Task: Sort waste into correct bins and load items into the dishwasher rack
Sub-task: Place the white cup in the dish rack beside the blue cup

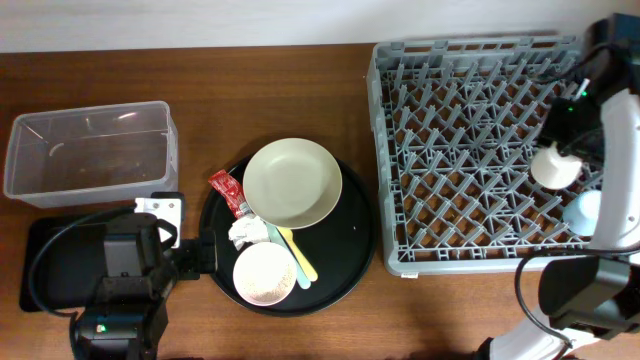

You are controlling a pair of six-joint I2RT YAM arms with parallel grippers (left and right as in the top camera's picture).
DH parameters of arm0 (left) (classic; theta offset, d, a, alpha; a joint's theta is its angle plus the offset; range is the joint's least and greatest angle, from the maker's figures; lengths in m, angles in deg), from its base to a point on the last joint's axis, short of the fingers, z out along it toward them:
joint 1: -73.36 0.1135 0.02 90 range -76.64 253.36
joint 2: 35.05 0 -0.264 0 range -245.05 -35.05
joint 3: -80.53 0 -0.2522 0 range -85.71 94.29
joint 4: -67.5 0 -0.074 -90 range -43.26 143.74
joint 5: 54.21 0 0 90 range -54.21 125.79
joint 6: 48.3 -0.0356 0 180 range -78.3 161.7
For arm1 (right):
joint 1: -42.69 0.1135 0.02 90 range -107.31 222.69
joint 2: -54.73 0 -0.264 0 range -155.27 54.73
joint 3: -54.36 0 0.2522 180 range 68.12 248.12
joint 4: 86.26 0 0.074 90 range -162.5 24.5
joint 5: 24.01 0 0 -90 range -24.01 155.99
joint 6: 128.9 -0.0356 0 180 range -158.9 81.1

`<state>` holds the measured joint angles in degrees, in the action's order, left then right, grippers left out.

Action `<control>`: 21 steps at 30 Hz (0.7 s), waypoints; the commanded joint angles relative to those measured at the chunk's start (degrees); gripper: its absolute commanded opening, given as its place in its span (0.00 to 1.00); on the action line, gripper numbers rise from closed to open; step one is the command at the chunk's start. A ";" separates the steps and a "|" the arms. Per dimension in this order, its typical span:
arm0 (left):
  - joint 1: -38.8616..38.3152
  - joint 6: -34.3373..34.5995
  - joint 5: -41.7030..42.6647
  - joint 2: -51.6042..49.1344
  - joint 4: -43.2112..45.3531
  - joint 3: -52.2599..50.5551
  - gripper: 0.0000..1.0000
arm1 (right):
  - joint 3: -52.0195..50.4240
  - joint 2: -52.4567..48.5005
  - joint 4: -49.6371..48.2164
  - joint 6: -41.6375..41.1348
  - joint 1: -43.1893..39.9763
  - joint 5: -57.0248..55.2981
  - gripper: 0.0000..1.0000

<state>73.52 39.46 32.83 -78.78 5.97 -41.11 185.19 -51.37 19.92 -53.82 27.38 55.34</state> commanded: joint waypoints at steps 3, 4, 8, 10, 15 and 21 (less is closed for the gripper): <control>-0.11 -0.87 0.63 0.17 0.09 0.72 0.99 | -5.90 0.85 -0.39 -0.59 -1.01 1.20 0.54; -0.11 -0.87 0.63 0.17 0.09 0.72 0.99 | -6.64 0.85 -0.57 -0.59 -1.01 1.20 0.54; -0.11 -0.87 0.63 0.17 0.09 0.72 0.99 | -11.23 0.85 -2.03 -0.59 -0.98 1.22 0.54; -0.11 -0.87 0.63 0.17 0.09 0.72 0.99 | -13.22 0.85 -2.67 -0.52 -1.01 1.22 0.54; -0.11 -0.87 0.63 0.17 0.09 0.72 0.99 | -18.05 0.85 -3.89 -0.37 -1.01 1.22 0.54; -0.11 -0.87 0.63 0.17 0.09 0.72 1.00 | -21.09 0.85 -5.81 -0.17 -1.01 1.20 0.54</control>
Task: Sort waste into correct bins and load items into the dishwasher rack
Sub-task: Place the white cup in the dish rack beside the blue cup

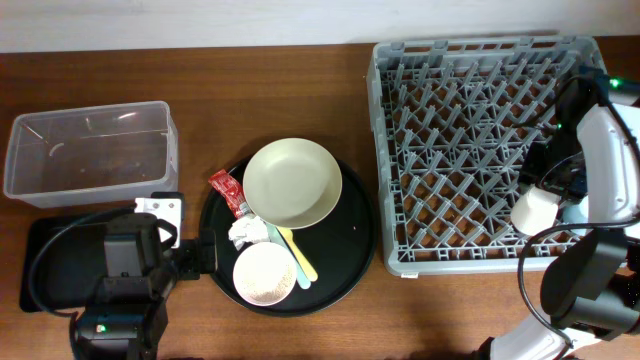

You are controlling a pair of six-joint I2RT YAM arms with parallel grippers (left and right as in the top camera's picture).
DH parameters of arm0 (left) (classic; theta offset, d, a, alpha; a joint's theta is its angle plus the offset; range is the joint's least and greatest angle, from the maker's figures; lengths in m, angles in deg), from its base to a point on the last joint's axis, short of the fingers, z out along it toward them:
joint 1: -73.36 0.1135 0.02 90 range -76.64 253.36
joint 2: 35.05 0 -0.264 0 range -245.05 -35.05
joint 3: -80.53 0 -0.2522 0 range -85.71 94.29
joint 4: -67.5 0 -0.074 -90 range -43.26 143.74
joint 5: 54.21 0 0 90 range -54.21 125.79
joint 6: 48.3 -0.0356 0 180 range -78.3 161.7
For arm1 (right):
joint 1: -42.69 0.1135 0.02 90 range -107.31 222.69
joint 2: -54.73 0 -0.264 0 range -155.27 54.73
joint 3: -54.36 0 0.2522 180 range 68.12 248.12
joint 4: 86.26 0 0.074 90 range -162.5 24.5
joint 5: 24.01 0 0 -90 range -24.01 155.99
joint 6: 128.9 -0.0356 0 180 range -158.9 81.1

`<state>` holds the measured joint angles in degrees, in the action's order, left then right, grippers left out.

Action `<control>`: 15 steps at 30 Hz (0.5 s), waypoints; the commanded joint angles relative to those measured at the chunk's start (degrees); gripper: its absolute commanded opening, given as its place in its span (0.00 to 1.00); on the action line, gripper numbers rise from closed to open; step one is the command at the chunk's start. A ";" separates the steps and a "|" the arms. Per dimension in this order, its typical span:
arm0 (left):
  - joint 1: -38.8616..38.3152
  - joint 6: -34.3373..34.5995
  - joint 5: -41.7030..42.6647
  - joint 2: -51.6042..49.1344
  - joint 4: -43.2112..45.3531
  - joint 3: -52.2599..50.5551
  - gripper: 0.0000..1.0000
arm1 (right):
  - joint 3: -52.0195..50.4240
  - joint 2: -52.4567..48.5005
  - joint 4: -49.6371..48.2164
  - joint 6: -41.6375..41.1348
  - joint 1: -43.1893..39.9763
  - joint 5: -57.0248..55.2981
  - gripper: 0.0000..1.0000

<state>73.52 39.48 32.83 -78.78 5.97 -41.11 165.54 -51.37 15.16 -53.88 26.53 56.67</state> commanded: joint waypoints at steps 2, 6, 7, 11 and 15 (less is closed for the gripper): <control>-0.11 -0.90 0.63 0.17 0.09 0.72 0.99 | -2.40 0.85 -2.34 -0.11 -0.15 -0.11 0.62; -0.11 -0.90 0.63 0.17 0.09 0.72 0.99 | -2.45 1.09 -3.56 -0.11 -0.15 -0.07 0.75; -0.11 -0.90 0.63 0.17 0.09 0.72 0.99 | -1.81 1.44 -3.76 -0.11 -0.15 0.22 0.77; -0.11 -0.90 0.63 0.17 0.09 0.72 0.99 | 3.43 4.11 -3.72 3.21 0.15 6.43 0.80; -0.11 -0.90 0.63 0.17 0.09 0.72 0.99 | 8.85 9.42 -5.64 12.46 3.19 23.76 0.84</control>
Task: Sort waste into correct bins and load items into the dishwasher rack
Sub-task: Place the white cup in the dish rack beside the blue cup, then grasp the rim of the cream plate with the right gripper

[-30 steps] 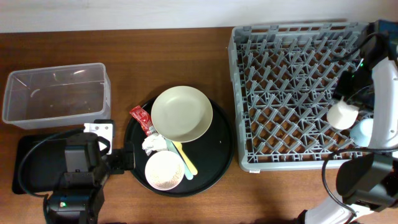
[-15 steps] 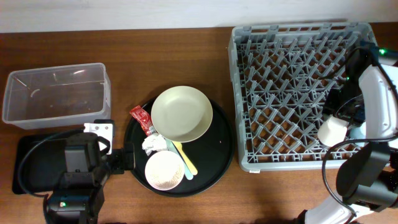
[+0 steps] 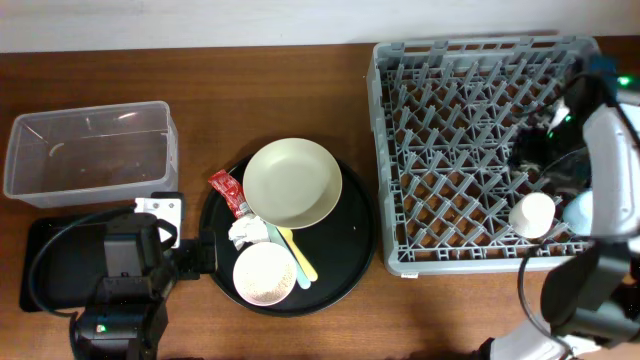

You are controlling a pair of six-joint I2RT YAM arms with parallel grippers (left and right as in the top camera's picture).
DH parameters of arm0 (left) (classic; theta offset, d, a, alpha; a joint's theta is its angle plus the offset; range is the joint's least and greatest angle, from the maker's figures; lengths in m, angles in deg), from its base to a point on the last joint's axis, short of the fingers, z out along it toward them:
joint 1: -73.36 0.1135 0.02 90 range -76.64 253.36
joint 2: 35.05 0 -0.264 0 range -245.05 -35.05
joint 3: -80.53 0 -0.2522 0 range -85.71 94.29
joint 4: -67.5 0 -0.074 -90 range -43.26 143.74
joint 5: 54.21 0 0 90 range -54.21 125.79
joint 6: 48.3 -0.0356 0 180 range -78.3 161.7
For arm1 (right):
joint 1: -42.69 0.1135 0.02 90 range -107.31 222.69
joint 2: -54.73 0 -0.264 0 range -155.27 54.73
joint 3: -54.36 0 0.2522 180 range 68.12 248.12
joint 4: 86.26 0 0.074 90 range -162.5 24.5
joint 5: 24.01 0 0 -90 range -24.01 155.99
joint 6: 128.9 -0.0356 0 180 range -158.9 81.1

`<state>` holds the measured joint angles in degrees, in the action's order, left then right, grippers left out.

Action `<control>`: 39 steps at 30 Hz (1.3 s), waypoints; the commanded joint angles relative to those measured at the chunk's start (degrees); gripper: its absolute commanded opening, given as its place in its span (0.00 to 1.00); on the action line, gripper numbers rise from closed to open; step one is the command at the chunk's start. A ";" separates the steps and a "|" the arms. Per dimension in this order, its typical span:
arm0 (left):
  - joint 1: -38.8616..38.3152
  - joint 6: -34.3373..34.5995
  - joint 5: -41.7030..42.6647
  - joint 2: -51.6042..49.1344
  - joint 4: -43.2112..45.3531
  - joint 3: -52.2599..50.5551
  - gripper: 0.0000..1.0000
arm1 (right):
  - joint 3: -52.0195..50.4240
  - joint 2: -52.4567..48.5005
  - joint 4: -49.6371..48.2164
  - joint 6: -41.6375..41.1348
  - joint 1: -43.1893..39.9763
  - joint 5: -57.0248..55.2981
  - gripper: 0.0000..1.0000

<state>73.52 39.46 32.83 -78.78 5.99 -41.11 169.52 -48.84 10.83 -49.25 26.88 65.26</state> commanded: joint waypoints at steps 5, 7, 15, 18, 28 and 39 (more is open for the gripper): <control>-0.11 -0.87 0.63 0.17 0.07 0.72 0.99 | 5.05 11.37 -6.23 11.43 15.98 21.70 0.78; -0.11 -0.87 0.63 0.17 0.07 0.72 0.99 | 4.15 10.54 -7.28 11.41 21.57 20.98 0.75; -0.11 -0.87 0.63 0.17 0.07 0.72 0.99 | -2.14 -4.76 -11.74 -3.63 40.65 12.39 0.71; -0.11 -0.87 0.63 0.17 0.07 0.72 0.99 | -2.14 -10.19 -13.75 -6.12 41.77 12.85 0.71; -0.11 -0.87 0.63 0.17 0.07 0.72 0.99 | -2.45 -19.69 -20.15 -8.39 42.45 16.57 0.62; -0.11 -0.85 0.63 0.17 0.07 0.72 0.99 | -9.05 -19.71 -27.23 -14.40 42.91 13.07 0.52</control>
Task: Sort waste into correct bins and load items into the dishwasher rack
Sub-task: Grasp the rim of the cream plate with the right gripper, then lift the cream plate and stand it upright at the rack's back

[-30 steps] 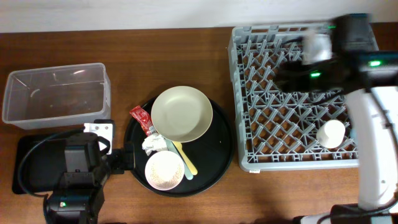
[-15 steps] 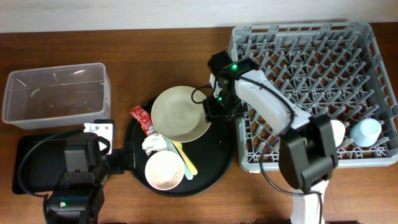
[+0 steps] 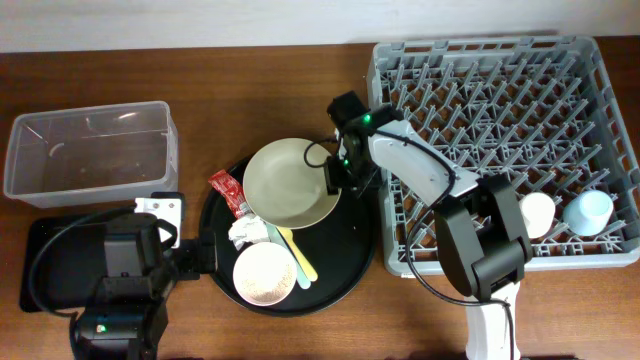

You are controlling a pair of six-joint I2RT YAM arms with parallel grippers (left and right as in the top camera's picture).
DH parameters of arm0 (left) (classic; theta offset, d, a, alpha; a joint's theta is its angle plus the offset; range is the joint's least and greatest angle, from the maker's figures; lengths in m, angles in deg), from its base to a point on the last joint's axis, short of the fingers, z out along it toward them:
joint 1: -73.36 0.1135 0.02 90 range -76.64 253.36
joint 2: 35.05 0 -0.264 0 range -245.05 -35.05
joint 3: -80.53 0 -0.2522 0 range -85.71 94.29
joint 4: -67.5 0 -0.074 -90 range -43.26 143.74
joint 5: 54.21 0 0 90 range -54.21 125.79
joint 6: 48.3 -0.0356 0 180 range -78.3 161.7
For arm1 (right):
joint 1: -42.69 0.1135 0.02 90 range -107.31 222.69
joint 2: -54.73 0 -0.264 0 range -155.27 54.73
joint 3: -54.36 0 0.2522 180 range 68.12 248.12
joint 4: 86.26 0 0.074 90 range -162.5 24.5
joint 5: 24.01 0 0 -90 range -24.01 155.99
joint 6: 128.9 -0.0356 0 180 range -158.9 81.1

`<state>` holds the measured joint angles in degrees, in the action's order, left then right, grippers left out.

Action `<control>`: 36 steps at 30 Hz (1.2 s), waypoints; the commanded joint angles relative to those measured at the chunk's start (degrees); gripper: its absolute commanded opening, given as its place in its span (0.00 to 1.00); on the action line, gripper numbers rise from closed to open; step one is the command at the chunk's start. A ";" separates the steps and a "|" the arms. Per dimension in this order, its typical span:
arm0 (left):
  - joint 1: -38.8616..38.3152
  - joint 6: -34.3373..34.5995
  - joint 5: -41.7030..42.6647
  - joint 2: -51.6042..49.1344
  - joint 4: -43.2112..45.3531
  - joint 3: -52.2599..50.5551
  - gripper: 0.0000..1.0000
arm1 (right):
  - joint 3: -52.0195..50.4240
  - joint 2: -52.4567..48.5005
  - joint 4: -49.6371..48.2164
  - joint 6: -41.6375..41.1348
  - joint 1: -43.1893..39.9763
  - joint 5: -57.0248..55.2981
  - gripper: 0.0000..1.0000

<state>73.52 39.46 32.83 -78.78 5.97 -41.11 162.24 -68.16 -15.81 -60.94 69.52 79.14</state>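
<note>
A cream plate lies at the back of the round black tray. With it are a red sachet, crumpled white paper, a white bowl and yellow and green utensils. My right gripper reaches across from the rack to the plate's right rim, its fingers apart with nothing held. The left gripper rests at the tray's left edge, and its jaws are hard to read. In the grey dishwasher rack, a white cup and a light blue cup stand at the front right.
A clear plastic bin stands at the back left. A flat black bin lies at the front left, under the left arm. The right arm spans the rack's front left corner.
The right arm was over the rack's right side, beside the white cup. It now stretches left, with the gripper at the plate's right rim. The cup stays in the rack.
My right gripper held the white cup over the rack's right side. Then the cup was lower, near the blue cup at the front right. Then it stood in the rack with the gripper off it. Now the gripper is at the plate. The left arm stayed still.
</note>
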 commanded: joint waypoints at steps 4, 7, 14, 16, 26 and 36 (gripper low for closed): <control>-0.11 -0.87 0.63 0.17 0.09 0.72 0.99 | -1.75 -0.39 -1.22 -2.69 0.11 0.33 0.38; -0.11 -0.87 0.63 0.17 0.09 0.72 0.99 | -1.27 -0.22 -0.98 -2.19 0.11 0.31 0.30; -0.11 -0.87 0.63 0.17 0.09 0.72 0.99 | 3.39 1.18 3.65 -0.26 0.11 -6.78 0.11; -0.11 -0.85 0.63 0.17 0.09 0.72 0.99 | 5.49 2.01 5.62 -0.26 0.11 -9.90 0.04; -0.11 -0.87 0.63 0.17 0.09 0.72 0.99 | 16.72 9.84 13.46 0.81 0.11 -22.34 0.04; -0.11 -0.87 0.63 0.17 0.09 0.72 0.99 | 22.62 14.80 16.74 4.31 -3.19 -77.05 0.04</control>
<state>73.52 39.46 32.83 -78.78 5.97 -41.11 183.69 -54.63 1.13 -57.58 68.91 27.62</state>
